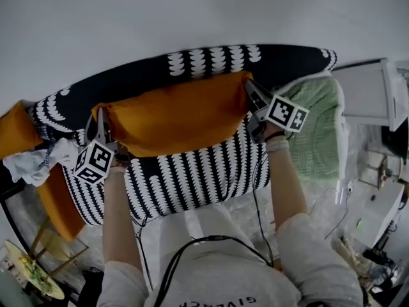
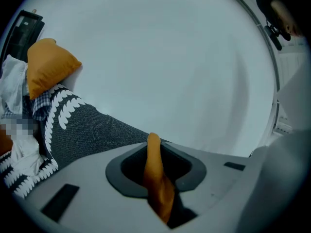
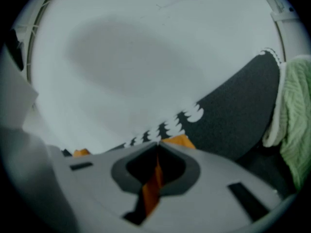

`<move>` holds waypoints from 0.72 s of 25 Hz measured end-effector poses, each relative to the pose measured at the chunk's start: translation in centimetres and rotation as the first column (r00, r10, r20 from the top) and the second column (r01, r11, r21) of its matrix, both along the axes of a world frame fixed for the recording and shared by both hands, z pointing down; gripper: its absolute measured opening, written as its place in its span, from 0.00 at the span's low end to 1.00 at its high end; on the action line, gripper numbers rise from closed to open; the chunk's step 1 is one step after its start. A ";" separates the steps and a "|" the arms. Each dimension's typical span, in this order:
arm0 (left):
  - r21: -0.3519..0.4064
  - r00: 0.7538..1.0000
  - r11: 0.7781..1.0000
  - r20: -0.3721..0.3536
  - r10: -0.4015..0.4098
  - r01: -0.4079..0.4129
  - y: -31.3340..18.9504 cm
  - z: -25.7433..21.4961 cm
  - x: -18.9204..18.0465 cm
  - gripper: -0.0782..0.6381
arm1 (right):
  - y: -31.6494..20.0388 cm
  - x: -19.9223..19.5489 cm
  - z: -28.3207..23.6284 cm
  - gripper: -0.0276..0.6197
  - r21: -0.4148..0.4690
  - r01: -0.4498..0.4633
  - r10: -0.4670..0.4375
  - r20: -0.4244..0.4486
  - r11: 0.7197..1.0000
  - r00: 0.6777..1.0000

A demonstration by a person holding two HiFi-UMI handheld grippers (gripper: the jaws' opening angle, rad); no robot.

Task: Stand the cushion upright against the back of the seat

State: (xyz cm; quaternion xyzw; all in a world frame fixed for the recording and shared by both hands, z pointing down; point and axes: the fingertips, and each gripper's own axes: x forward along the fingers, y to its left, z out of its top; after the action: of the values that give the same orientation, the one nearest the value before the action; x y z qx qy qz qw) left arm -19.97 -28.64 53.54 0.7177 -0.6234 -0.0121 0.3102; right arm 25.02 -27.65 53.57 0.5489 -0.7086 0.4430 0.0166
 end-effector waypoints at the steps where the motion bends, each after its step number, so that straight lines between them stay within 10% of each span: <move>1: 0.004 1.000 1.000 0.001 0.004 -0.004 0.0 0.0 0.0 0.23 | 0.0 -0.1 0.2 0.08 0.000 0.007 -0.007 -0.028 1.000 1.000; 18: 0.098 0.984 0.995 0.176 -0.010 -0.008 1.2 -2.8 -0.7 0.31 | 0.1 0.7 -1.6 0.21 0.126 -0.069 0.086 -0.135 0.990 0.987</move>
State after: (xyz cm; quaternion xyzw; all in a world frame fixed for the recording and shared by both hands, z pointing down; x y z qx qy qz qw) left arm -20.70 -27.44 50.78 0.7300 -0.6473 0.0205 0.2183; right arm 25.77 -27.50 51.95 0.6058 -0.7093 0.3600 0.0157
